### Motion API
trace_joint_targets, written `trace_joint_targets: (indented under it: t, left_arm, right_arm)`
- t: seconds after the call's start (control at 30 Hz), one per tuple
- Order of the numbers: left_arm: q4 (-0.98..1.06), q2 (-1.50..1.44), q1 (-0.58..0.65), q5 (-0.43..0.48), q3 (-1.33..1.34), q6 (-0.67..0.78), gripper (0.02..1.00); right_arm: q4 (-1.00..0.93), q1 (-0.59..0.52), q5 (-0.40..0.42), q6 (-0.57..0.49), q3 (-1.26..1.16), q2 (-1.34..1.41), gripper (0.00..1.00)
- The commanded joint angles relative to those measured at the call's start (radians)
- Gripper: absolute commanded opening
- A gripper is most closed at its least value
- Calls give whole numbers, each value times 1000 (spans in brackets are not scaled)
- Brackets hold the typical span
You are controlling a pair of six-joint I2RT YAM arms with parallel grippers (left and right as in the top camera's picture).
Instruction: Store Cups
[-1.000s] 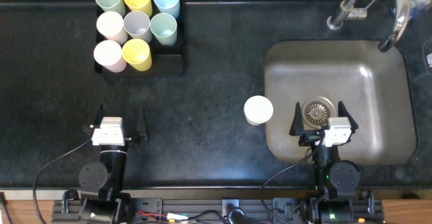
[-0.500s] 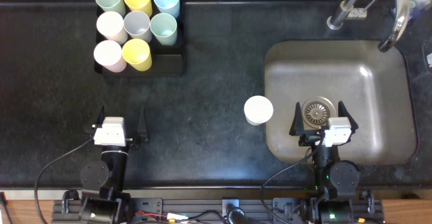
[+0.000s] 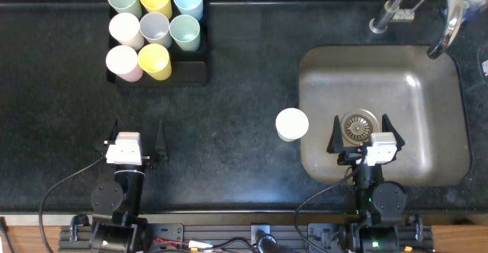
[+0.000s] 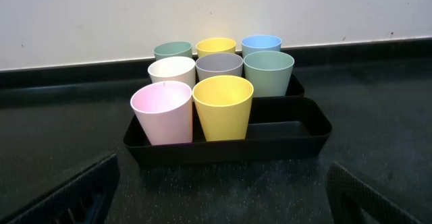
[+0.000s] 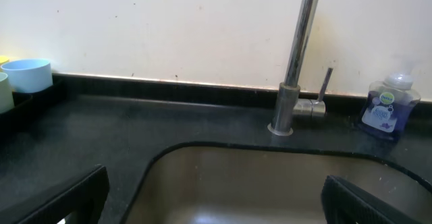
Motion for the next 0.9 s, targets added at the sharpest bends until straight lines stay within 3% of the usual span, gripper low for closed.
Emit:
trace_joint_targets:
  t: [0.03, 0.6, 0.83, 0.9]
  left_arm:
    - [2, -13, 3, -11, -4, 19, 998]
    - [2, -13, 3, -11, -4, 19, 998]
    - [2, -13, 3, -11, -4, 19, 998]
    - [2, -13, 3, -11, -4, 19, 998]
  right_arm:
    - [6, -6, -7, 8, -13, -8, 998]
    - [6, -5, -9, 8, 35, -6, 996]
    - [-333, -5, -24, 12, 415, 186, 998]
    - [-448, -5, -77, 26, 542, 303, 998]
